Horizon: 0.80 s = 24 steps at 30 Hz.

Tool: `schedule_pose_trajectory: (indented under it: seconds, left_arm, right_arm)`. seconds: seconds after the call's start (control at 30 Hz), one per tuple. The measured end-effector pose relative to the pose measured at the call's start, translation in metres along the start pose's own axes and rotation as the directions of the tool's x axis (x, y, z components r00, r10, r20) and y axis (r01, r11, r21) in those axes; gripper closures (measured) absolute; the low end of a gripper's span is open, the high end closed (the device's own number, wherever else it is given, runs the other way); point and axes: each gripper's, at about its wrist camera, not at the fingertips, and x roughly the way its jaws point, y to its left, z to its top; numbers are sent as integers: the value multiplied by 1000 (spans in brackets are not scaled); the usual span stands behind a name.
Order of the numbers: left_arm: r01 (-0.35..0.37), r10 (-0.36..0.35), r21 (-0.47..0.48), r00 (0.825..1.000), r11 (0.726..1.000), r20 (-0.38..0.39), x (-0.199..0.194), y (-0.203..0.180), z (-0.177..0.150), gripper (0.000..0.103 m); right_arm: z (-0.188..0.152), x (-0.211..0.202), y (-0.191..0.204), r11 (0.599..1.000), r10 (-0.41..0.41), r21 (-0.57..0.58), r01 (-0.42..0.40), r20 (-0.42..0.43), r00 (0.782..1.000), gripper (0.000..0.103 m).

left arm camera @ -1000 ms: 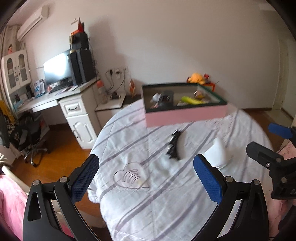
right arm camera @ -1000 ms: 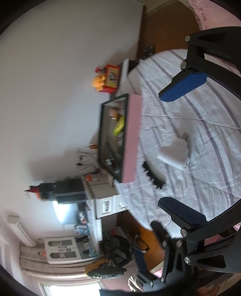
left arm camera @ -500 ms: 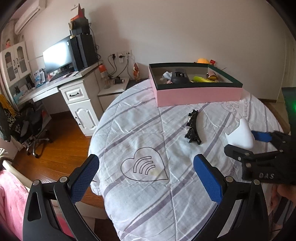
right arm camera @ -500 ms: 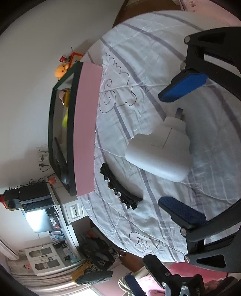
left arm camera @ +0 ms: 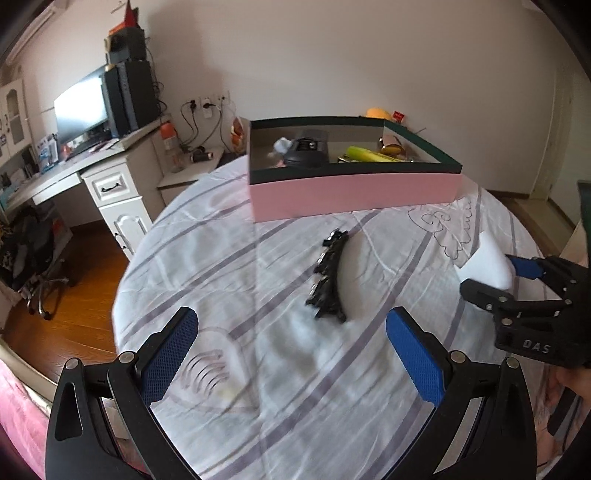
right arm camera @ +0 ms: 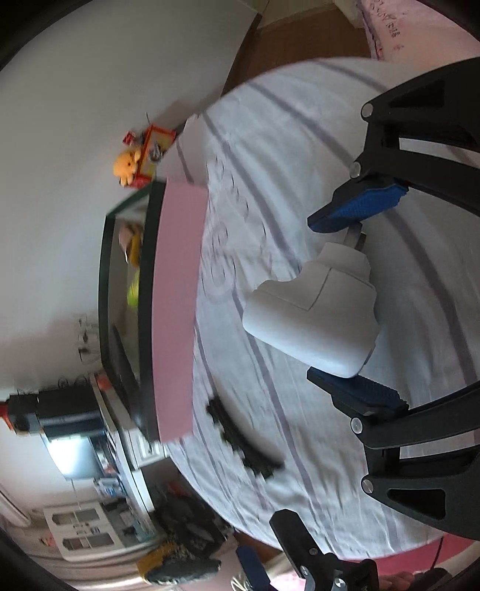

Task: Organize rigid objects
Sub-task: 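Grasp the white charger with the right tool while the left tool lowers onto the hair clip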

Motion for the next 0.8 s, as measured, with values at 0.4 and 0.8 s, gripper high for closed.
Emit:
schedule_pose_trajectory:
  seconds: [0.4, 0.8]
  left_arm:
    - [30, -34, -33, 992, 999, -125, 67, 1, 20, 6]
    - [156, -150, 47, 982, 987, -117, 62, -16, 21, 83]
  right_arm:
    - [1, 15, -14, 999, 41, 23, -40, -25, 999, 28]
    - [0, 19, -9, 1000, 23, 4, -23, -42, 999, 27]
